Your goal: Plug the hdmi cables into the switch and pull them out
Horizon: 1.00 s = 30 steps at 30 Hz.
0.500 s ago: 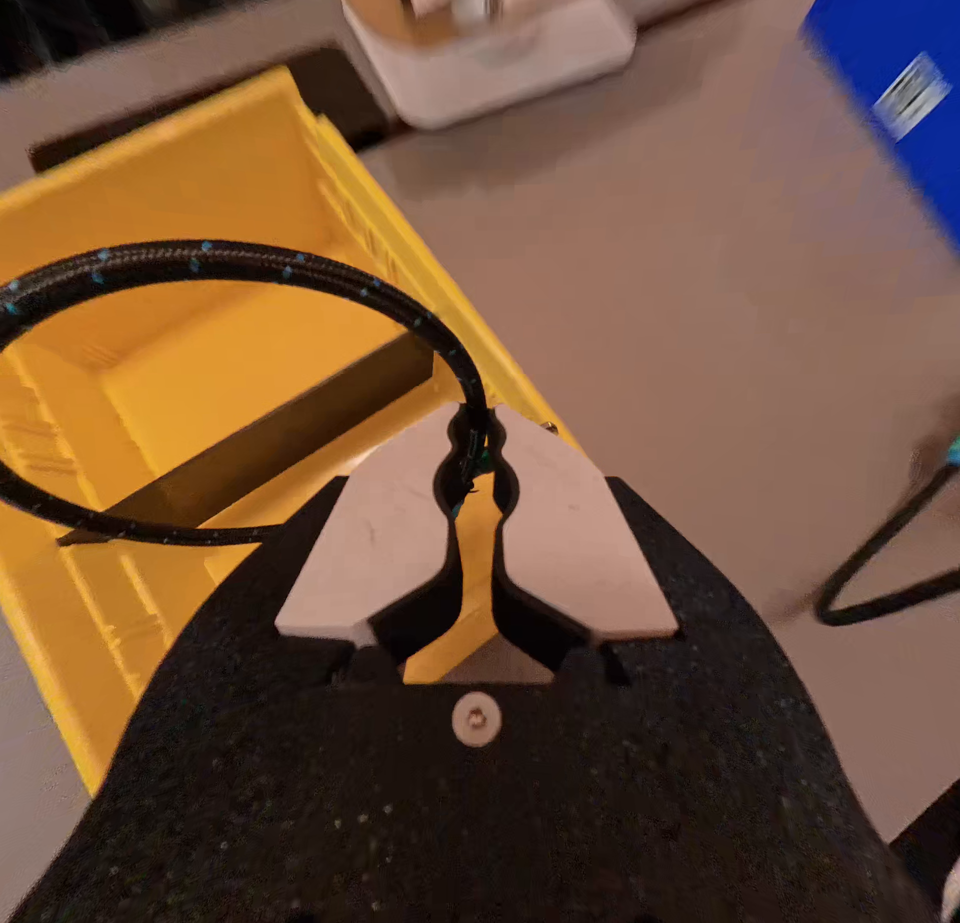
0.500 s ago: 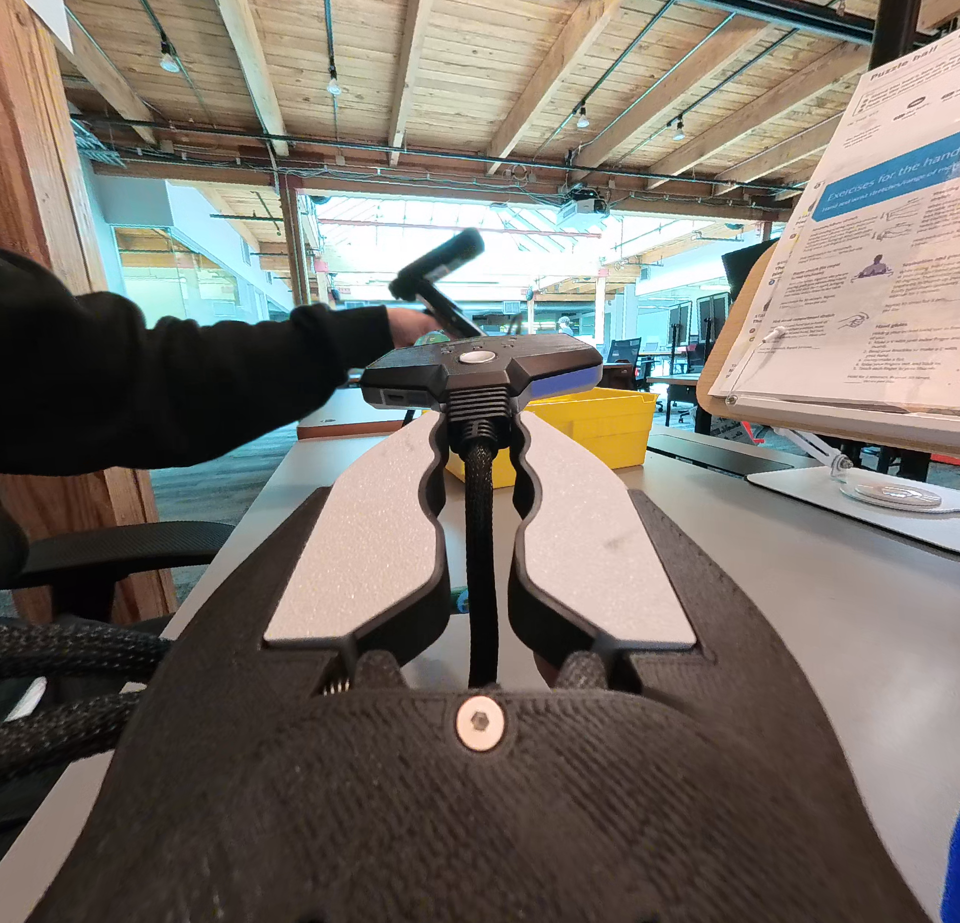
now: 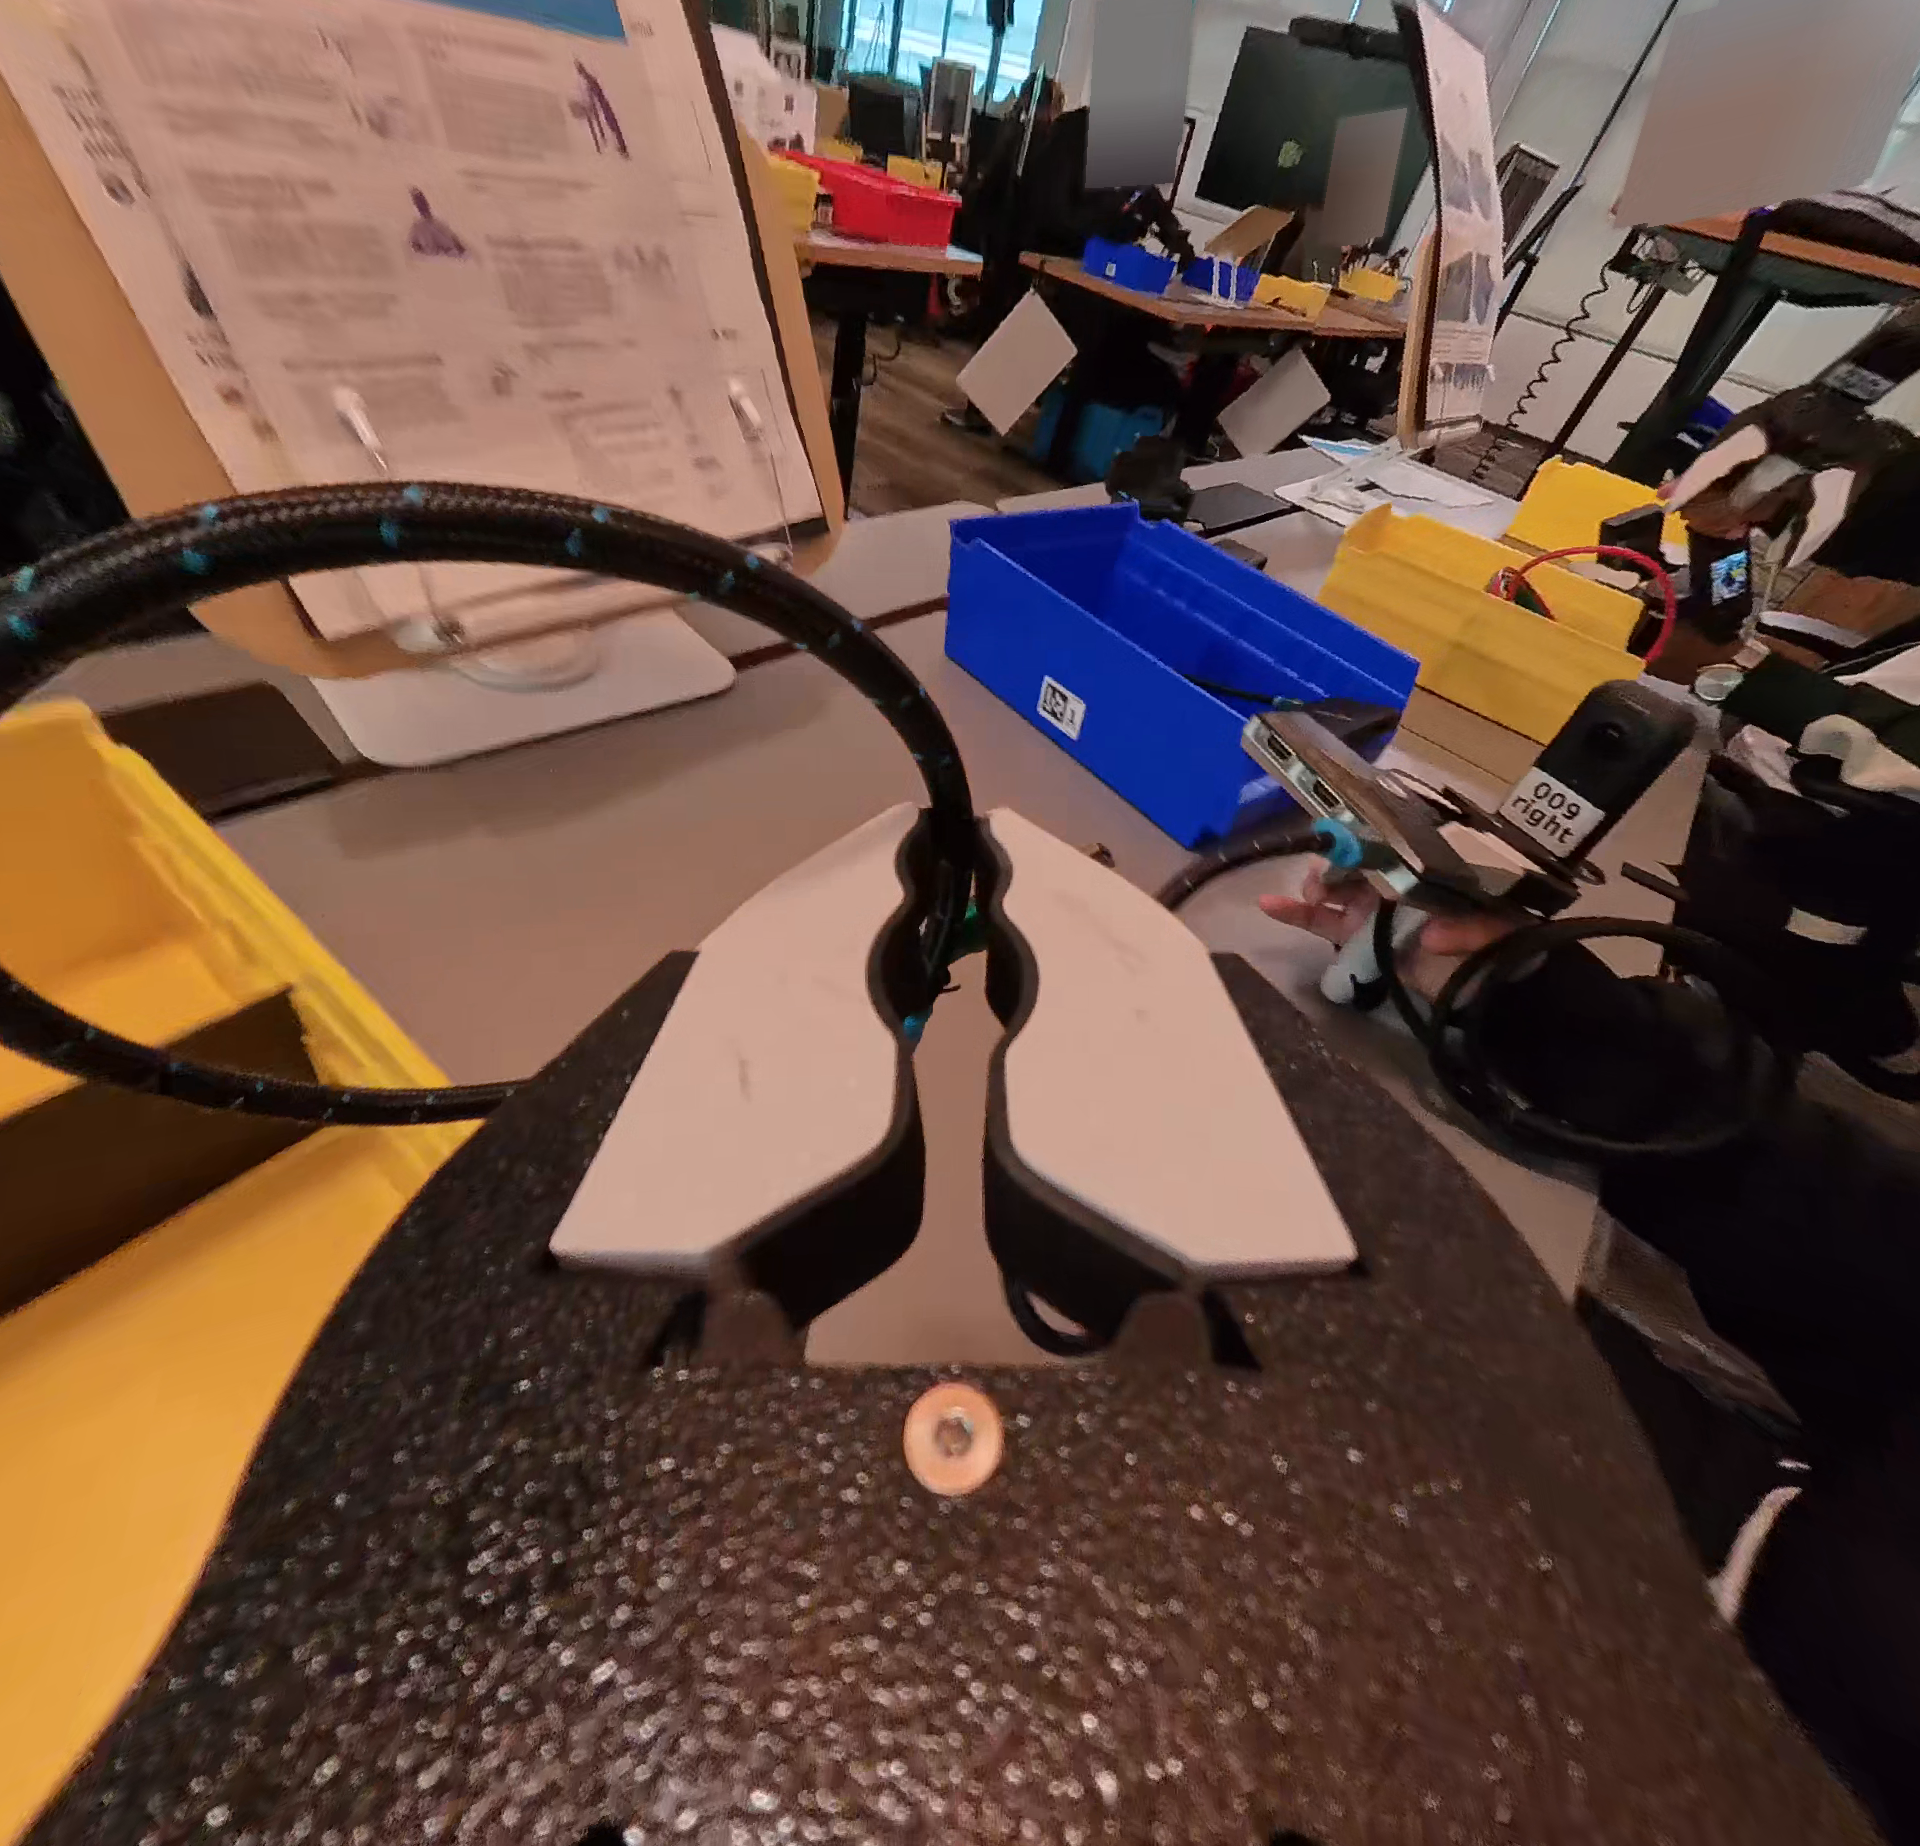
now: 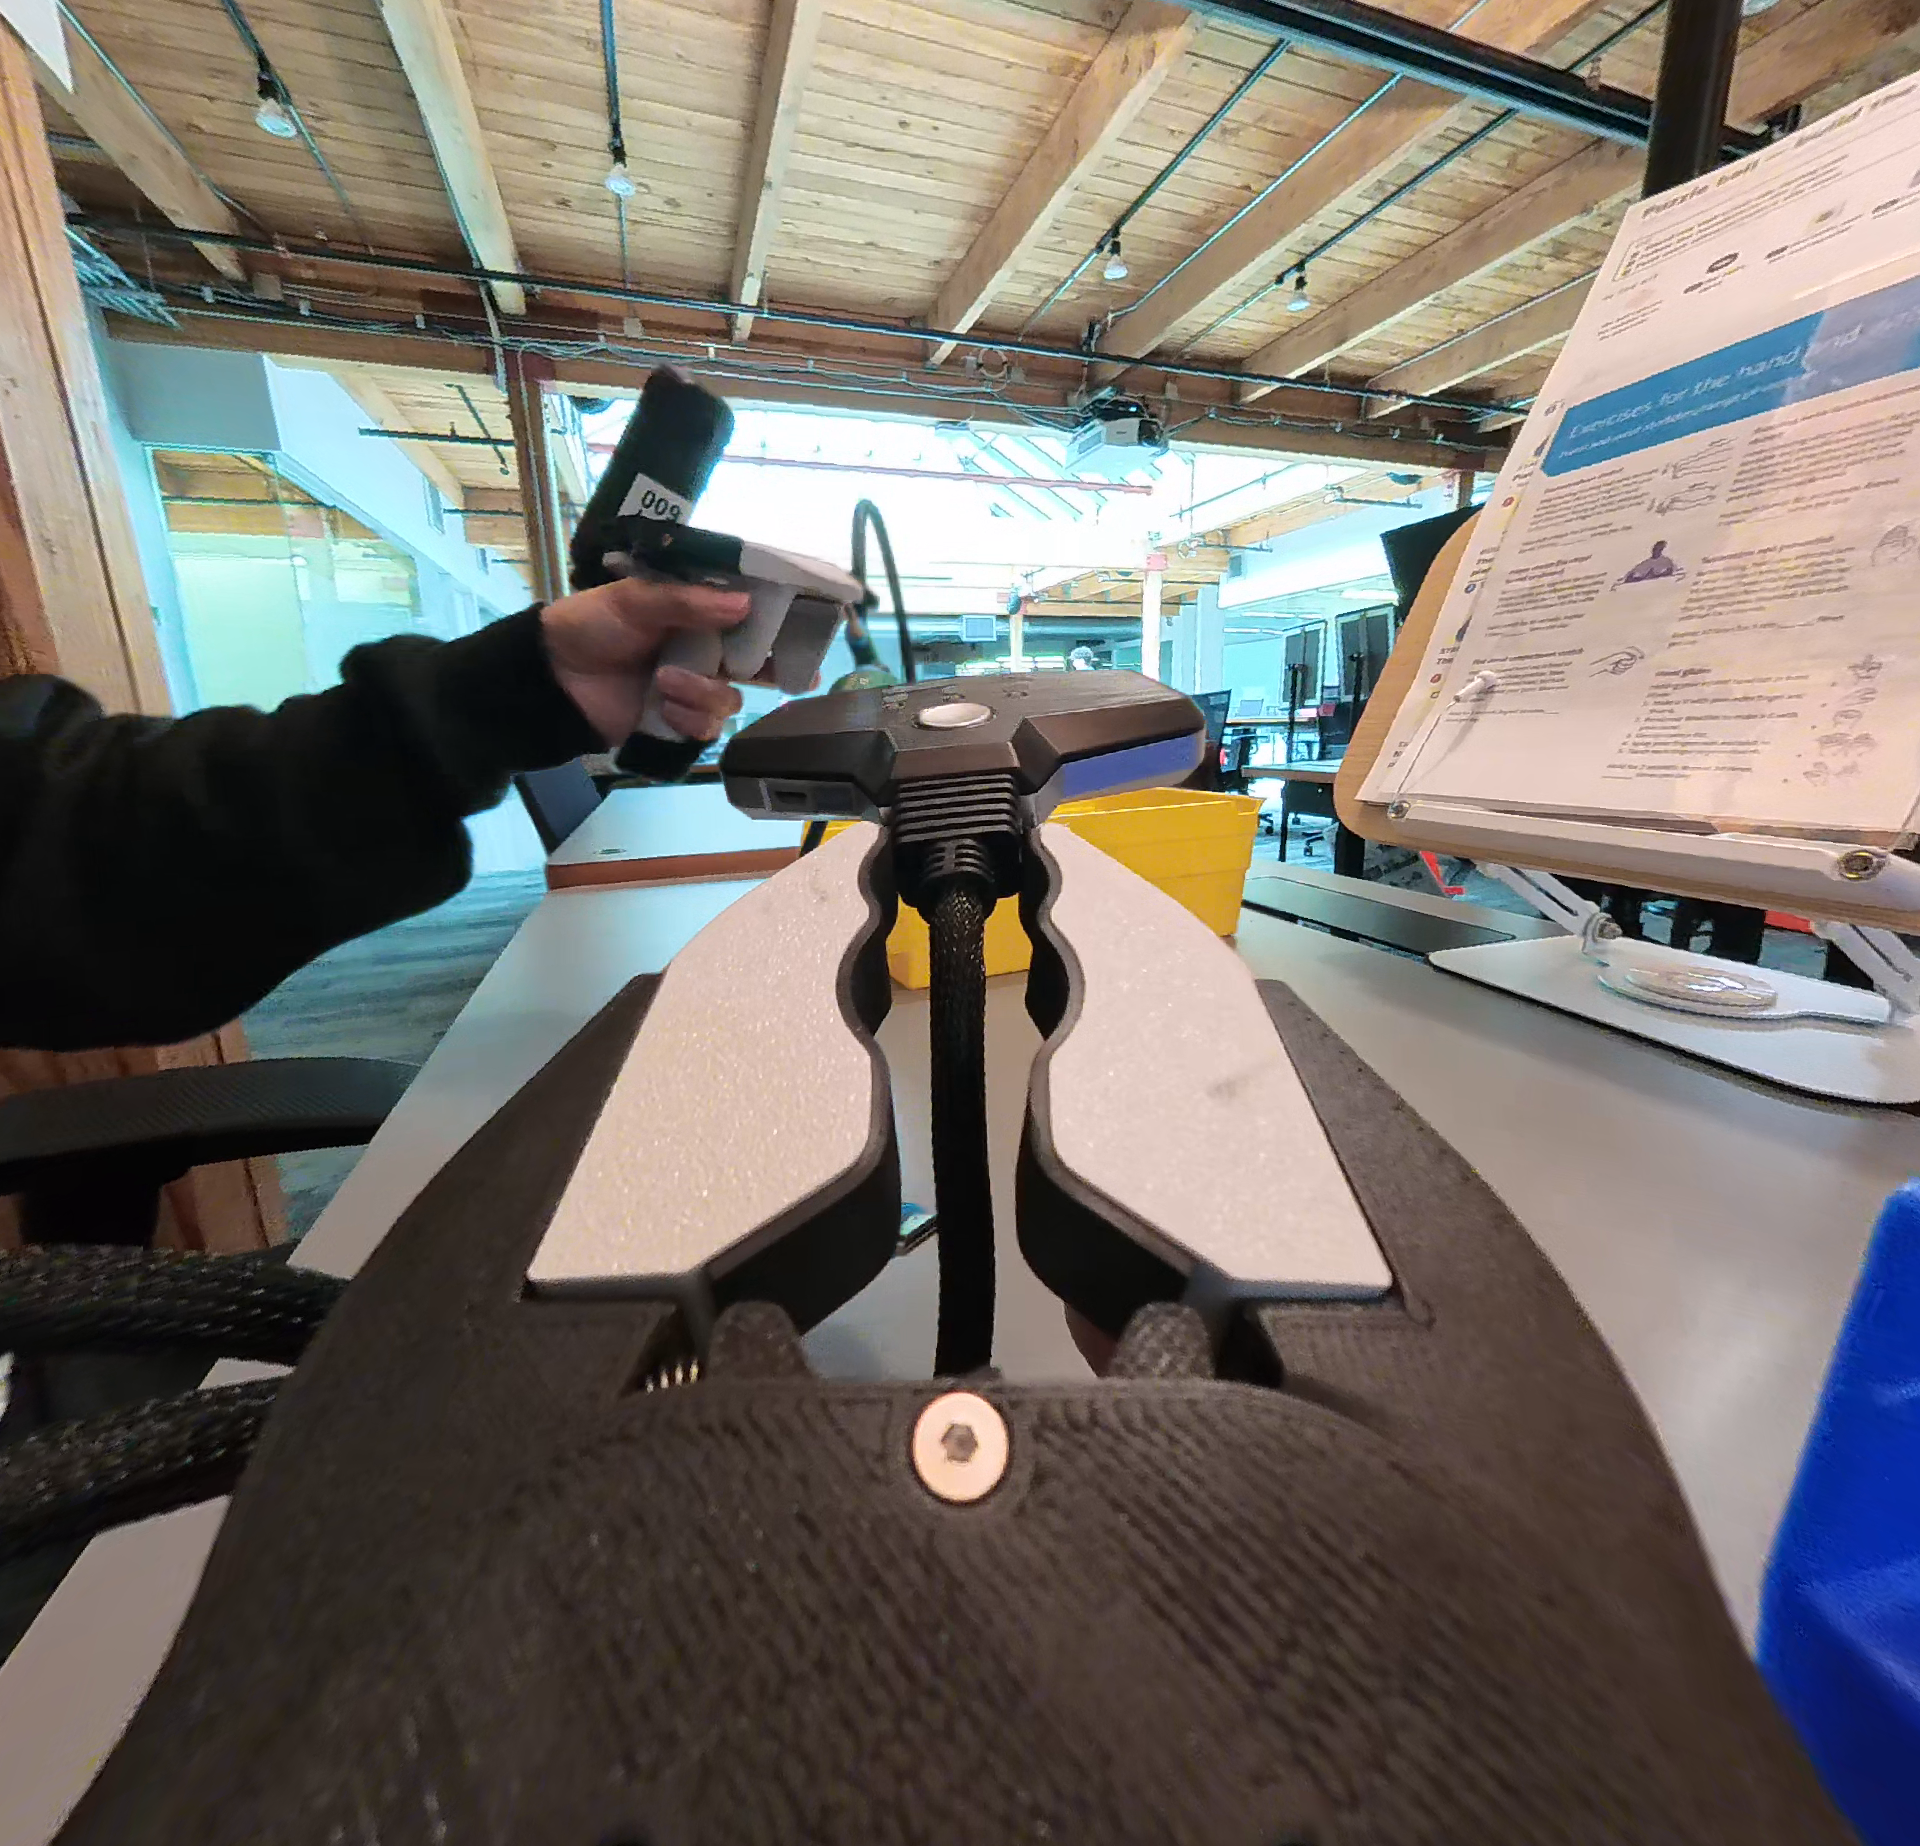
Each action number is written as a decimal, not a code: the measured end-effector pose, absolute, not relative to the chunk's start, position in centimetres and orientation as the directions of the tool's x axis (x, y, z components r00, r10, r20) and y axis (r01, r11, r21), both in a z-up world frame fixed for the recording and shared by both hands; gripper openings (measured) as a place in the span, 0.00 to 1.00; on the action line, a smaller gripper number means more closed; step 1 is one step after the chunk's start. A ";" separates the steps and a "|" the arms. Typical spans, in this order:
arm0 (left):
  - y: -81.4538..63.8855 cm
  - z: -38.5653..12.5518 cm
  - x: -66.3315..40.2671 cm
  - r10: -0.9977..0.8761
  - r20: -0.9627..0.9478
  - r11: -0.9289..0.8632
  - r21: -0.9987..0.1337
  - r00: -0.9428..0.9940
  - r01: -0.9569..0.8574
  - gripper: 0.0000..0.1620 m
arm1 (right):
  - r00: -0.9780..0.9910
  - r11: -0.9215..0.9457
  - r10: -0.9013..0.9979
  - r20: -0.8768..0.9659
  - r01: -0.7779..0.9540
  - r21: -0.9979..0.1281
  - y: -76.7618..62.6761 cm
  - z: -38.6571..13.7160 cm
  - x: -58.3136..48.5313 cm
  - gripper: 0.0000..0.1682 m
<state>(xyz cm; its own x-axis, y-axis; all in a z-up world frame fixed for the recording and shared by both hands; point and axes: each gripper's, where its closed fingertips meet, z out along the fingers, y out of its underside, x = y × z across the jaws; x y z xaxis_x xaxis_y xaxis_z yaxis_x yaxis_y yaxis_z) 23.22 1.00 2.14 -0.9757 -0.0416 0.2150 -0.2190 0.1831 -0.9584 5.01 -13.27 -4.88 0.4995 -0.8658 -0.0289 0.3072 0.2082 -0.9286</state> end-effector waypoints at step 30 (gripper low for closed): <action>4.1 -17.6 10.3 0.032 0.016 0.747 -0.665 -0.999 0.013 0.37 | 0.427 0.193 -0.904 -0.032 0.339 -0.921 -16.9 -4.5 3.0 0.13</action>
<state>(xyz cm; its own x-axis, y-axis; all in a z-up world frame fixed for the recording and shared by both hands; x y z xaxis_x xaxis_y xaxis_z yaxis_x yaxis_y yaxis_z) 10.30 4.05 -17.58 -0.9994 0.0318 0.0161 0.0131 0.7471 -0.6646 2.99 -16.94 -4.55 0.4267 -0.9038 -0.0325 0.3389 0.1931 -0.9208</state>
